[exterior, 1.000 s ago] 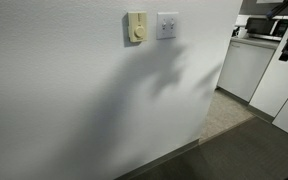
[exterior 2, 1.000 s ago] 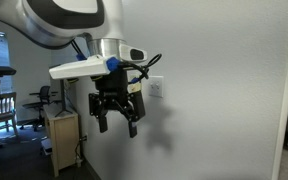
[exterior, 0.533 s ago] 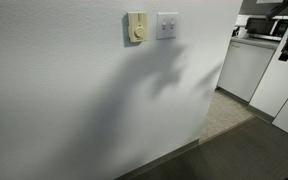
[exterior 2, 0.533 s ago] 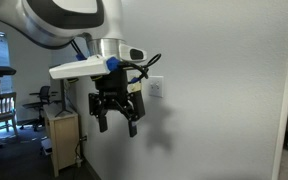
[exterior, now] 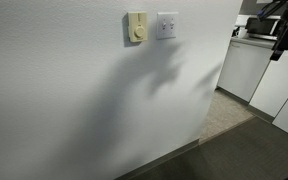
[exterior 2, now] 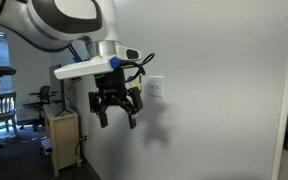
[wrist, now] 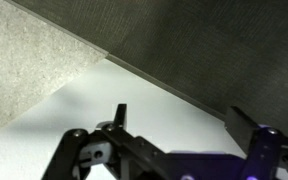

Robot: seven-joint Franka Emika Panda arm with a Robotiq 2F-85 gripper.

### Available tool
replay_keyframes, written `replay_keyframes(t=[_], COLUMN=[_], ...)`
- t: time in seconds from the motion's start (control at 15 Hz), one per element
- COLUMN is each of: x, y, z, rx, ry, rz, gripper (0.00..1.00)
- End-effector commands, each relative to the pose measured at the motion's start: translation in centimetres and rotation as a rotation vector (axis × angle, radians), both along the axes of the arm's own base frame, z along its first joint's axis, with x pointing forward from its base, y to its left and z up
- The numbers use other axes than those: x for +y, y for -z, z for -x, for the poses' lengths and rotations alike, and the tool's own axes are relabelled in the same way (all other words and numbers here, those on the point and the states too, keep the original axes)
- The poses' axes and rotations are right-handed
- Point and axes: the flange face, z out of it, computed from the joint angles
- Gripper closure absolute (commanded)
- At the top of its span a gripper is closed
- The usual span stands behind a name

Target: Turn off the left light switch

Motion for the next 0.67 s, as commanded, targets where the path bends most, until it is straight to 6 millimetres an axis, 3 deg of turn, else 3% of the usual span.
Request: replay_keyframes(t=[0.0,0.6], x=[1.6,5.5], y=[0.1,1.1], z=[-2.1,-5.8], rx=[-0.007,-0.05], ry=[-0.077,-0.176], rz=[0.038,0.093], gripper=[0.0,0.0])
